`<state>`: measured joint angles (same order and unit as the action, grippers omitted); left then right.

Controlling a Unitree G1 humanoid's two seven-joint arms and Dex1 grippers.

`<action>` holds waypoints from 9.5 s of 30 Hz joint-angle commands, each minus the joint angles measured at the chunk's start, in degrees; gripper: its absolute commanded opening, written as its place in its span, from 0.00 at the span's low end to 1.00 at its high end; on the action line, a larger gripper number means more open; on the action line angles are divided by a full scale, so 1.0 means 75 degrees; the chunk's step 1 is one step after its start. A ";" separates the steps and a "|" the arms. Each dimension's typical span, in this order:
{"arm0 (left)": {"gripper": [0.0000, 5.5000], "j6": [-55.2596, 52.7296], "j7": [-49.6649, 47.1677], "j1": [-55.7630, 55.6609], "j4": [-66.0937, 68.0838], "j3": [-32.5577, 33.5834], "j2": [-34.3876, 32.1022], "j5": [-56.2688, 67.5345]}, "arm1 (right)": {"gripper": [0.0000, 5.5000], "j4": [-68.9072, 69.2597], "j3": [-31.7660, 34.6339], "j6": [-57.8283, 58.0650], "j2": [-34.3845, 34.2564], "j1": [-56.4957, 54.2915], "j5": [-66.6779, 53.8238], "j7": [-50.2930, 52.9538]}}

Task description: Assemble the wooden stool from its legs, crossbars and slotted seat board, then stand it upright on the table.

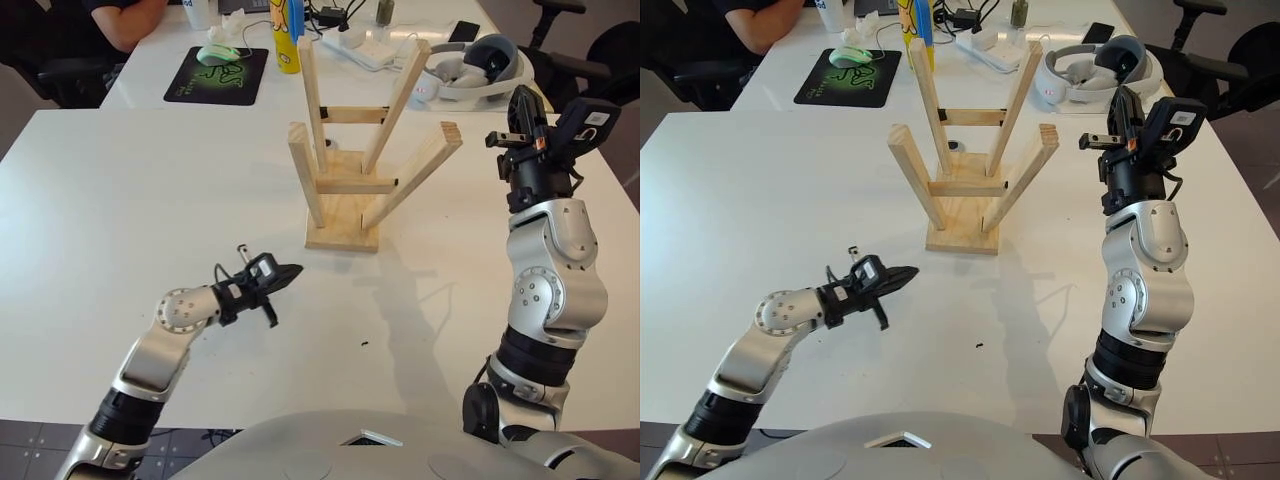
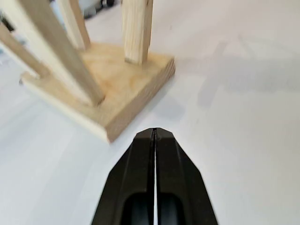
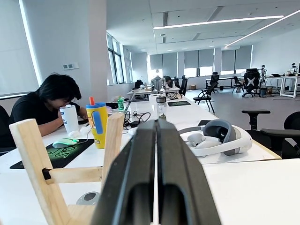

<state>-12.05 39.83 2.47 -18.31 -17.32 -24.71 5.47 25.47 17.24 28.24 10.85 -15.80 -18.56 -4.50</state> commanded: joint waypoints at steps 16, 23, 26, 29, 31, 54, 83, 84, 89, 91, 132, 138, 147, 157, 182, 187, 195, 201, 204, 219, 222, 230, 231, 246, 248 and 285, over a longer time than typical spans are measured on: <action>0.00 -0.0765 -0.3023 -0.1825 0.3642 -0.0561 0.2978 -0.1445 | 0.00 -0.0644 -0.0563 -0.0173 0.0176 -0.0695 -0.0229 -0.0419; 0.00 -0.1236 -0.3566 -0.2148 0.4303 -0.0180 0.3402 -0.1392 | 0.00 -0.0606 -0.0666 -0.0238 0.0174 -0.0842 -0.0530 -0.0717; 0.00 -0.1309 -0.3588 -0.2157 0.4408 -0.0076 0.3413 -0.1386 | 0.00 -0.0206 -0.0632 -0.0257 0.0191 -0.1437 -0.0874 -0.0792; 0.00 -0.1389 -0.3576 -0.2102 0.4434 0.0001 0.3403 -0.1365 | 0.00 0.0328 -0.0506 -0.0254 0.0317 -0.2645 -0.1277 -0.0633; 0.00 -0.1422 -0.3568 -0.2059 0.4429 0.0027 0.3411 -0.1359 | 0.00 0.0510 -0.0446 -0.0150 0.0344 -0.3280 -0.1501 -0.0468; 0.00 -0.1843 -0.3292 -0.2045 0.4285 0.0041 0.3526 -0.1205 | 0.00 0.0942 -0.1197 0.1213 0.0216 -0.2203 -0.1175 0.0629; 0.00 -0.2318 -0.3243 -0.1983 0.3801 -0.0053 0.3573 -0.1027 | 0.00 0.0580 -0.1081 0.1765 -0.0058 -0.1906 -0.2170 0.0613; 0.00 -0.2325 -0.3234 -0.1996 0.3810 -0.0068 0.3569 -0.1029 | 0.00 0.0583 -0.0879 0.1521 -0.0109 -0.2069 -0.2200 0.0608; 0.00 -0.2329 -0.3218 -0.1956 0.3791 -0.0098 0.3539 -0.1022 | 0.00 0.0031 0.0519 0.0829 -0.0229 -0.3210 -0.3338 0.0867; 0.00 -0.2332 -0.3199 -0.1947 0.3799 -0.0116 0.3526 -0.1024 | 0.00 -0.0603 0.0866 0.0763 -0.0046 -0.3192 -0.3428 0.0871; 0.00 -0.3700 -0.0236 -0.1223 0.0987 -0.0684 0.0230 -0.0063 | 0.00 -0.8149 -0.1947 -0.4228 0.0913 -0.1632 -0.0094 -0.7238; 0.00 -0.3579 0.0267 -0.1150 0.1296 0.0148 -0.0898 0.0102 | 0.00 -0.6550 -0.2979 -0.3736 0.0990 -0.0771 0.0196 -0.7999; 0.00 -0.2234 0.0770 -0.1920 0.3637 0.1036 -0.2405 -0.0286 | 0.00 -0.3072 -0.5306 -0.2424 -0.0210 -0.0012 0.0299 -0.7318; 0.00 -0.2307 0.0317 -0.1637 0.3208 0.1032 -0.1633 -0.0126 | 0.00 -0.2637 -0.3265 -0.1520 0.1930 0.1476 0.0131 -0.6590; 0.00 -0.2283 -0.0091 -0.2592 0.3663 0.0620 -0.0567 -0.0408 | 0.00 -0.6252 -0.4433 -0.4004 -0.0634 -0.1417 0.1435 -0.5704; 0.00 -0.2121 -0.0030 -0.2828 0.3980 0.0620 -0.0512 -0.0456 | 0.00 -0.6215 -0.4956 -0.3853 -0.0859 -0.1350 0.1578 -0.5976; 0.00 -0.2090 0.0079 -0.2856 0.3869 0.0633 -0.0576 -0.0485 | 0.00 -0.5491 -0.5247 -0.3356 -0.0254 -0.0942 0.2460 -0.5276; 0.00 -0.2316 0.0079 -0.2495 0.3338 0.0700 -0.0725 -0.0437 | 0.00 -0.2233 -0.4506 -0.2311 -0.0190 -0.0130 0.3120 -0.3592; 0.00 -0.2323 0.0032 -0.2217 0.3332 0.0709 -0.0732 -0.0453 | 0.00 0.0239 -0.3163 -0.1547 -0.1292 -0.0939 0.1629 -0.2301; 0.00 -0.2466 -0.0052 -0.1497 0.2900 0.1225 -0.1062 -0.0348 | 0.00 -0.2301 0.0815 -0.0932 0.2101 0.0255 0.0724 -0.2188; 0.00 -0.2519 0.0049 -0.1461 0.2807 0.1189 -0.1126 -0.0305 | 0.00 -0.2933 0.0016 -0.1453 0.2034 0.1081 0.1006 -0.2782; 0.00 -0.2748 0.0590 -0.1347 0.2423 0.0951 -0.1534 -0.0249 | 0.00 -0.3662 -0.1737 -0.1487 0.1696 0.1787 0.1352 -0.3427; 0.00 -0.2751 0.0616 -0.1361 0.2428 0.0931 -0.1549 -0.0250 | 0.00 -0.3720 -0.1846 -0.1448 0.1703 0.1800 0.1388 -0.3458; 0.00 -0.2651 0.0877 -0.1581 0.2511 0.0434 -0.1253 -0.0124 | 0.00 -0.3686 -0.3416 -0.1193 0.1842 0.2063 0.1954 -0.3875; 0.00 -0.2610 0.0946 -0.1600 0.2549 0.0394 -0.1179 -0.0063 | 0.00 -0.3550 -0.3438 -0.1180 0.1917 0.2125 0.1890 -0.3985; 0.00 -0.2302 0.1130 0.0975 0.1173 0.0637 -0.3071 -0.0171 | 0.00 -0.2242 -0.2814 -0.2058 0.3102 0.5180 0.1517 -0.3914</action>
<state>-26.78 46.58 4.32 -13.44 -11.09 -44.48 6.71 11.86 -4.22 10.42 32.85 18.70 -9.46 -34.62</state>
